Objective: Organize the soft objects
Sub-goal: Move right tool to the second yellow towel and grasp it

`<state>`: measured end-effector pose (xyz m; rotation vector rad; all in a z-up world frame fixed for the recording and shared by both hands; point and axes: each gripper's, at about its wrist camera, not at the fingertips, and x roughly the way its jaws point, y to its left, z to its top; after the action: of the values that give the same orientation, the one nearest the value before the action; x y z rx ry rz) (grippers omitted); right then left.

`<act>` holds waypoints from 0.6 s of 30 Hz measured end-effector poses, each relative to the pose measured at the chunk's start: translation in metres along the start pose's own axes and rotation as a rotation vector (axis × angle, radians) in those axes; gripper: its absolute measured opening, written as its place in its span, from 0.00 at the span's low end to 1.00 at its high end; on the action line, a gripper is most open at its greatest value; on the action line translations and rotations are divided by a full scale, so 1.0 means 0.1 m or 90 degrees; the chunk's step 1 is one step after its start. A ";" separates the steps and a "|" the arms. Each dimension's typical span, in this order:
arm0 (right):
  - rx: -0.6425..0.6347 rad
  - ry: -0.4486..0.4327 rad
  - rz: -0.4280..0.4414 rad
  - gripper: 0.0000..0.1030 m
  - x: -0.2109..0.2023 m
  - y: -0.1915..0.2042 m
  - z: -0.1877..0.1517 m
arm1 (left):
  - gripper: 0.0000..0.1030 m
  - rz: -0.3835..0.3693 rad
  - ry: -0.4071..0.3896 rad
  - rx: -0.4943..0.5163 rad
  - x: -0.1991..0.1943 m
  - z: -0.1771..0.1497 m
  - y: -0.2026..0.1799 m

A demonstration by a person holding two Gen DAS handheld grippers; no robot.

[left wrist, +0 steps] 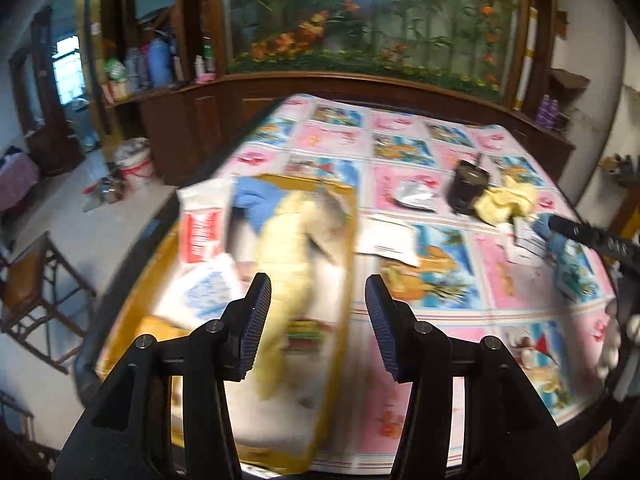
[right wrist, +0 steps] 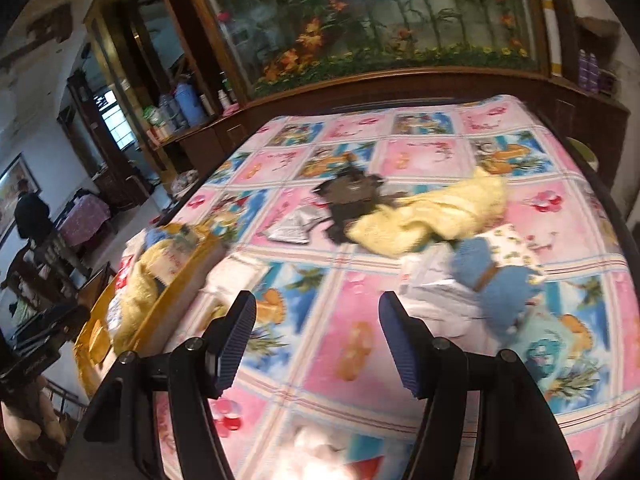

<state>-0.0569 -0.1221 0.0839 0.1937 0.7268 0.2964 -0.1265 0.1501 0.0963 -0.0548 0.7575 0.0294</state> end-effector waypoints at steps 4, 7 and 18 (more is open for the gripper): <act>0.058 -0.002 -0.064 0.62 -0.03 -0.53 0.17 | 0.48 -0.047 0.027 0.021 0.15 -0.04 -0.23; 0.065 0.004 -0.091 0.62 0.06 -0.68 0.29 | 0.48 -0.064 0.031 0.029 0.18 -0.06 -0.31; 0.102 0.106 -0.162 0.62 1.02 -0.89 0.95 | 0.48 -0.059 0.044 0.025 0.29 -0.08 -0.23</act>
<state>0.0978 -0.1782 0.0656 0.2274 0.9312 0.0114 -0.1102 0.1268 0.0718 -0.0546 0.8243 -0.0764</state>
